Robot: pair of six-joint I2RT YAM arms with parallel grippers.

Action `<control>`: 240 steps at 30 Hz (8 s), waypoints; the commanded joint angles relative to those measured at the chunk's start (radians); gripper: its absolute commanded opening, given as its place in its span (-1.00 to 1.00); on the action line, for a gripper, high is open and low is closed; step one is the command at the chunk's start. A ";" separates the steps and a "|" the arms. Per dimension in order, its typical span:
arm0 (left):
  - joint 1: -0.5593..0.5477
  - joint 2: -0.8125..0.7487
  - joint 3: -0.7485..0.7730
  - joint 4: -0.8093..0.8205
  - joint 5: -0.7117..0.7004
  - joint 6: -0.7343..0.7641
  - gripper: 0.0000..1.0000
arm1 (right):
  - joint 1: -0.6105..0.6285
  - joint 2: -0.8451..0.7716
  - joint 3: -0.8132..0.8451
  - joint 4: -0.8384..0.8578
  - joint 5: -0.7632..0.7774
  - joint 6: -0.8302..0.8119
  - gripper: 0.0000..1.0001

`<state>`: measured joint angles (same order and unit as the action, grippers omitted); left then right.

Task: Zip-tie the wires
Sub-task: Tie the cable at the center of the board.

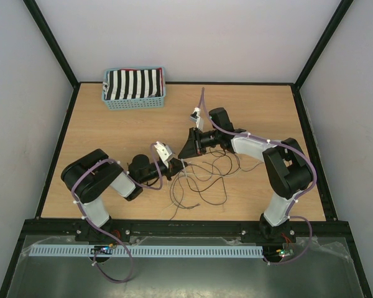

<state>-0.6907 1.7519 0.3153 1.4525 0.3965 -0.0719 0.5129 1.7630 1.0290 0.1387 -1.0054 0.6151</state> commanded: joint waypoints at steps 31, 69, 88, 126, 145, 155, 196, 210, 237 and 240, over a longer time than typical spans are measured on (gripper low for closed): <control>-0.050 -0.061 0.003 0.028 -0.013 0.032 -1.00 | 0.004 0.056 0.170 0.085 0.172 0.067 -1.00; -0.015 -0.046 0.005 0.028 -0.016 -0.025 -1.00 | -0.051 -0.173 -0.048 -0.062 0.026 -0.097 0.10; -0.015 -0.022 0.016 0.029 -0.015 -0.038 -1.00 | -0.018 -0.160 -0.072 0.035 -0.007 -0.029 -0.20; -0.010 -0.088 0.002 0.028 0.027 0.006 -0.36 | -0.004 -0.142 -0.057 0.021 -0.014 -0.031 -1.00; -0.012 -0.152 0.002 0.028 0.059 0.065 -0.63 | -0.005 -0.148 -0.060 0.054 -0.027 0.007 -1.00; -0.022 -0.196 -0.013 0.028 0.059 0.075 -1.00 | -0.004 -0.126 -0.040 0.061 0.006 0.018 -1.00; -0.069 -0.270 -0.070 0.028 -0.044 0.123 -1.00 | -0.034 0.053 0.199 0.019 0.233 -0.098 -1.00; 0.013 -0.253 -0.075 0.028 -0.008 -0.002 -1.00 | -0.092 -0.216 0.010 -0.002 -0.018 -0.080 0.23; 0.019 -0.217 -0.040 0.027 0.051 -0.038 -1.00 | 0.027 -0.115 0.000 0.091 -0.032 -0.008 -0.22; 0.019 -0.212 -0.038 0.028 0.050 -0.040 -1.00 | 0.031 -0.110 0.000 0.093 -0.039 -0.005 -0.27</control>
<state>-0.6773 1.5299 0.2523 1.4307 0.4301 -0.1001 0.5323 1.6424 1.0035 0.1951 -1.0119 0.6044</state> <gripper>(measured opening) 0.002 0.385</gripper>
